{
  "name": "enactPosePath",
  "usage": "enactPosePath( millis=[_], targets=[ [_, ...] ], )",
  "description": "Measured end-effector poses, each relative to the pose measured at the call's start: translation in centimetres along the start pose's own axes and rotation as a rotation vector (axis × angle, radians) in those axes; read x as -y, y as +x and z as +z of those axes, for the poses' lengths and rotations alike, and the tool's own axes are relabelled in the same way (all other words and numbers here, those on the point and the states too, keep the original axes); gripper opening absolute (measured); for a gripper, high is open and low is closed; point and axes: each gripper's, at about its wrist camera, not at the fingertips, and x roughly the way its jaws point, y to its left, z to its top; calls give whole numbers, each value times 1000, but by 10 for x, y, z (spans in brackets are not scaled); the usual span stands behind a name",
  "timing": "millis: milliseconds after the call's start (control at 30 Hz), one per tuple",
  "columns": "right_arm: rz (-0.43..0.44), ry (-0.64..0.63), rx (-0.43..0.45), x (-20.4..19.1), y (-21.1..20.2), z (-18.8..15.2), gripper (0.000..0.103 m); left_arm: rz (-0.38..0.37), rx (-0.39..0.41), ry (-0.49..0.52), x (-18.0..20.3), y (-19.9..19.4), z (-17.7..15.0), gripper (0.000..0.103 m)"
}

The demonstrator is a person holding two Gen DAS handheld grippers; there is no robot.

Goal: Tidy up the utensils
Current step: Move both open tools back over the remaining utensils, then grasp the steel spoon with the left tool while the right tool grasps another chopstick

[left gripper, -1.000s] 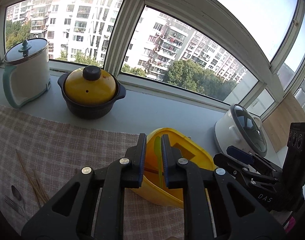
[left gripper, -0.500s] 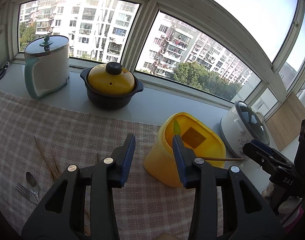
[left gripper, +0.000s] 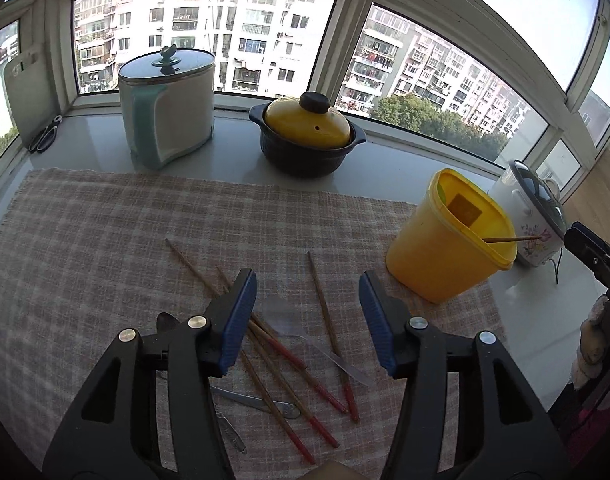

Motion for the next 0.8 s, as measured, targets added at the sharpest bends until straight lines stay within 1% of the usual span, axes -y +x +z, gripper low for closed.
enactPosePath(
  millis=[100,200,333,400,467,533,600,667,733,800],
  targets=[
    [45,-14,-7,-17,-2,-3,103,30,15,-29,-27,-9,-9,55],
    [85,-50,-20,-36,1,-7,103,36,18,-84,-54,-16,-18,55],
    [130,-106,-38,-62,11,-12,103,93,16,-74,-73,-21,-30,55],
    [145,-116,-47,-71,19,-15,103,109,8,-72,-78,-23,-36,55],
    [165,-122,-58,-79,28,-18,103,112,-17,-82,-84,-22,-41,55],
    [188,-128,-75,-86,39,-22,103,133,-47,-109,-91,-18,-47,55],
    [206,-136,-105,-93,49,-24,103,144,-79,-156,-101,-11,-53,54],
    [234,-153,-142,-99,60,-29,102,132,-114,-203,-109,-4,-60,54],
    [251,-171,-191,-103,71,-32,99,96,-148,-234,-113,2,-69,47],
    [257,-188,-235,-108,82,-37,97,65,-178,-262,-114,9,-78,36]
  ],
)
